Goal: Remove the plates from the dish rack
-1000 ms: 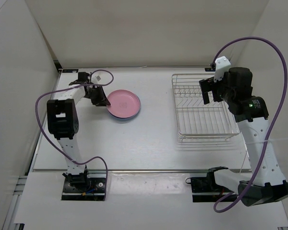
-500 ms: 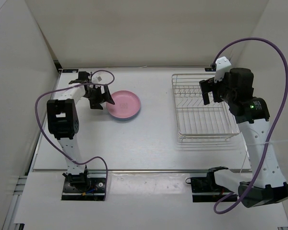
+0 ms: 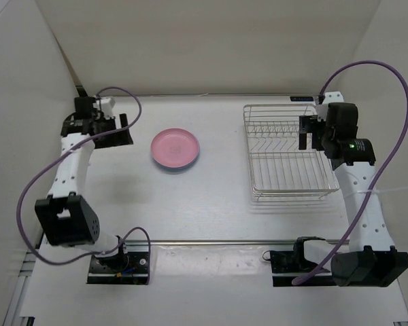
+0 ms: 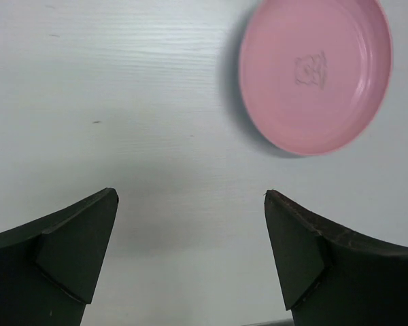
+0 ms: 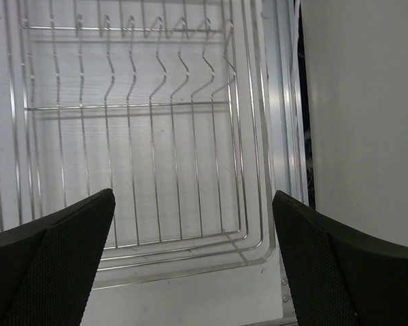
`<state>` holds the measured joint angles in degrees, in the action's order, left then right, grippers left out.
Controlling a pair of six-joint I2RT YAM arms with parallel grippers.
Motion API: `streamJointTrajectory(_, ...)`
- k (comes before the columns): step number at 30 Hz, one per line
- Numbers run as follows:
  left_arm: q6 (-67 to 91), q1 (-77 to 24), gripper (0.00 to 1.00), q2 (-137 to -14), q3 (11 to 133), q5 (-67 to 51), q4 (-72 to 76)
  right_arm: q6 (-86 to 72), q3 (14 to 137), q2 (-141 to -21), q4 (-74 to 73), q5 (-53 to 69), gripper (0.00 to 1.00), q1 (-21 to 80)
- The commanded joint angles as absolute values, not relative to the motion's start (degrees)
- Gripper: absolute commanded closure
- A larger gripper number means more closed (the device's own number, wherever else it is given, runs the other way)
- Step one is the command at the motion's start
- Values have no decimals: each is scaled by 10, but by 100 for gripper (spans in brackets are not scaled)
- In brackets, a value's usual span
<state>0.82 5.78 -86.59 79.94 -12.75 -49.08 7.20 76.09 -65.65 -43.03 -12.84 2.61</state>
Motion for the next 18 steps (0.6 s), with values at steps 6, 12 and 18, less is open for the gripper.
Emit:
streamJointTrajectory(6, -73, 180, 0, -692, 743, -56, -551, 5, 721, -600, -406, -123, 0, -64)
streamJointTrajectory(12, -98, 207, 0, -613, 693, -50, -559, 10, 715, -577, -423, -104, 0, -113)
streamJointTrajectory(18, -87, 207, 0, -602, 713, -62, -576, 11, 700, -570, -435, -80, 0, -113)
